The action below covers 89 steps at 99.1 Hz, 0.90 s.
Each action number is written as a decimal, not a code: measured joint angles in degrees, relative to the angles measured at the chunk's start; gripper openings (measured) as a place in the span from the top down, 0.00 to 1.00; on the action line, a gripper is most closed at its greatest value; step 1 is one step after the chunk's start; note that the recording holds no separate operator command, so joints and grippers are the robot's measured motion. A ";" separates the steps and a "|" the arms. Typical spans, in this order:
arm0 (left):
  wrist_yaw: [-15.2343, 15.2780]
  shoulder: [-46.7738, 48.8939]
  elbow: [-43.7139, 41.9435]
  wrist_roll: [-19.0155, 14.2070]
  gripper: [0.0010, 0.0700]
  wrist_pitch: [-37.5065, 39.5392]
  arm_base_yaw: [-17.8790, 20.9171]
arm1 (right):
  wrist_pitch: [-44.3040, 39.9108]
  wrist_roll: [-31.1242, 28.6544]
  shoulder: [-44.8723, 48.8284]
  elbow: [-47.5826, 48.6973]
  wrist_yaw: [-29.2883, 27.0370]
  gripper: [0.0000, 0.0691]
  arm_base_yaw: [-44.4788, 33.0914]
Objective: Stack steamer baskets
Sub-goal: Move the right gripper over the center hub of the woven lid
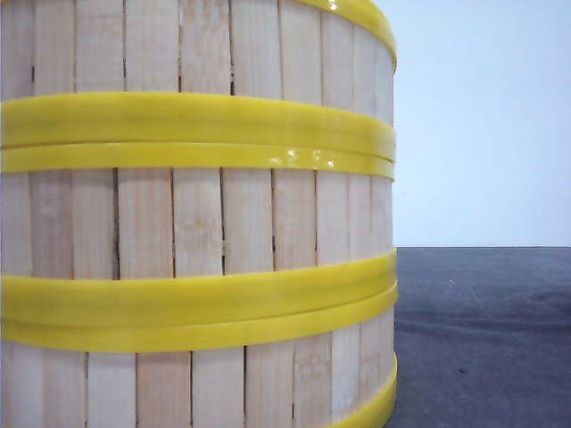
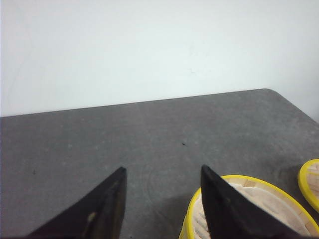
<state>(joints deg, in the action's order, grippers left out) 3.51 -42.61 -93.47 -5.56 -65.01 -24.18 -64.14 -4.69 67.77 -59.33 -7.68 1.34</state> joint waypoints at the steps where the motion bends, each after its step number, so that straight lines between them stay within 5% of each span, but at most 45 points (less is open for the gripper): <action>1: 0.00 -0.02 0.00 0.00 0.62 0.00 0.00 | 0.00 0.09 0.15 0.00 0.31 0.52 -0.24; 78: 0.00 -0.02 0.00 0.00 0.62 -0.46 0.00 | 3.19 1.88 7.85 0.00 3.69 0.53 -7.78; 89: 0.00 -0.02 0.00 0.00 0.62 -0.46 0.00 | 3.56 1.86 9.03 0.00 5.05 0.60 -7.78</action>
<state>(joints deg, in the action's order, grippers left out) 3.51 -42.63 -93.47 -5.56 -65.47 -24.18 -60.58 -2.83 76.79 -59.33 -2.63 -6.44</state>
